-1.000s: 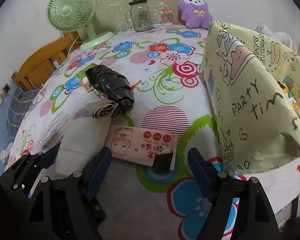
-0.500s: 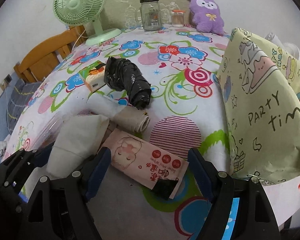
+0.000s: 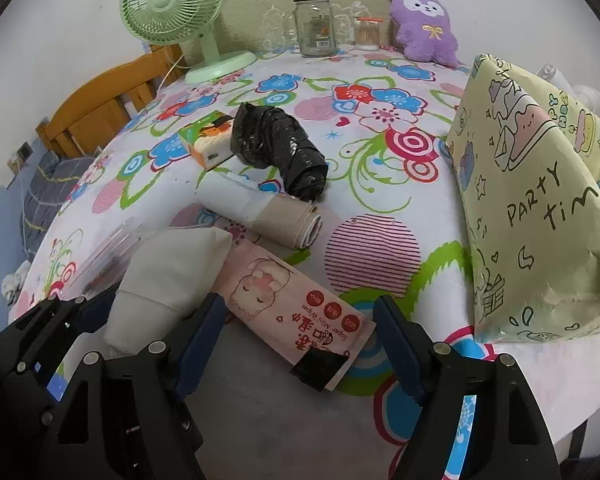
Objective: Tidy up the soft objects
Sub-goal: 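Hold the white cloth with the left tool while the right tool reaches the pink wet-wipes pack, then close the right tool on the pink wet-wipes pack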
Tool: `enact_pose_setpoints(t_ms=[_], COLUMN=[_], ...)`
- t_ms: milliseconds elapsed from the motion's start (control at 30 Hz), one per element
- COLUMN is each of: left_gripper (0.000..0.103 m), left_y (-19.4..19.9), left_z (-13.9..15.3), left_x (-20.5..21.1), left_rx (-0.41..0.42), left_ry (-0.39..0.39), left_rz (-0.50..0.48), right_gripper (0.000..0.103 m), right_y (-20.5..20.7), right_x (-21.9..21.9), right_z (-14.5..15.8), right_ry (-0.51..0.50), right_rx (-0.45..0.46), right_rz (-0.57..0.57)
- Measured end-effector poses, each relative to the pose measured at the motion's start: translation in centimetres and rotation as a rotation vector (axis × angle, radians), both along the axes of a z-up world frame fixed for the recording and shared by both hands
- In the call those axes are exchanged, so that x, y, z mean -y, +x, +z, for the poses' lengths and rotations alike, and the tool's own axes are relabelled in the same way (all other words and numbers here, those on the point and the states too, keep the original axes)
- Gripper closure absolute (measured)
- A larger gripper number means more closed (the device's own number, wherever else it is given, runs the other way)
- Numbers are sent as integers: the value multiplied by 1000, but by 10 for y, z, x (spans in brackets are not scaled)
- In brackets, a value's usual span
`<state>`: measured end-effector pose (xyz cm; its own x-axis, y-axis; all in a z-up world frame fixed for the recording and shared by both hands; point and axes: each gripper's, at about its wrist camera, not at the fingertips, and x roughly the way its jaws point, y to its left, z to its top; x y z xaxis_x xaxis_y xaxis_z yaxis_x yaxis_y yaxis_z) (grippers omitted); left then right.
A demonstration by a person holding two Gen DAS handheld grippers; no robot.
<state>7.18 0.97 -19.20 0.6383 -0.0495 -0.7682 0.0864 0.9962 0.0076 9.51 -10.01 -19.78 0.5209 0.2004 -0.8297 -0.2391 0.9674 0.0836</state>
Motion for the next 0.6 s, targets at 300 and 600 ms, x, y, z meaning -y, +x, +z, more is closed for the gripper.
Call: enact_pose_setpoints(t_ms=[300,600], left_gripper=[48,48], left_y=[-6,-2], left_z=[0,0], left_x=[-9,-7], left_rx=[-10,-10], left_ry=[1,0], left_rz=[10,2], right_gripper=[24,26], right_y=[1,14], right_x=[-14,-16], right_z=[6,-5], right_ry=[-90,-39], right_rx=[72,22], right_rz=[115,132])
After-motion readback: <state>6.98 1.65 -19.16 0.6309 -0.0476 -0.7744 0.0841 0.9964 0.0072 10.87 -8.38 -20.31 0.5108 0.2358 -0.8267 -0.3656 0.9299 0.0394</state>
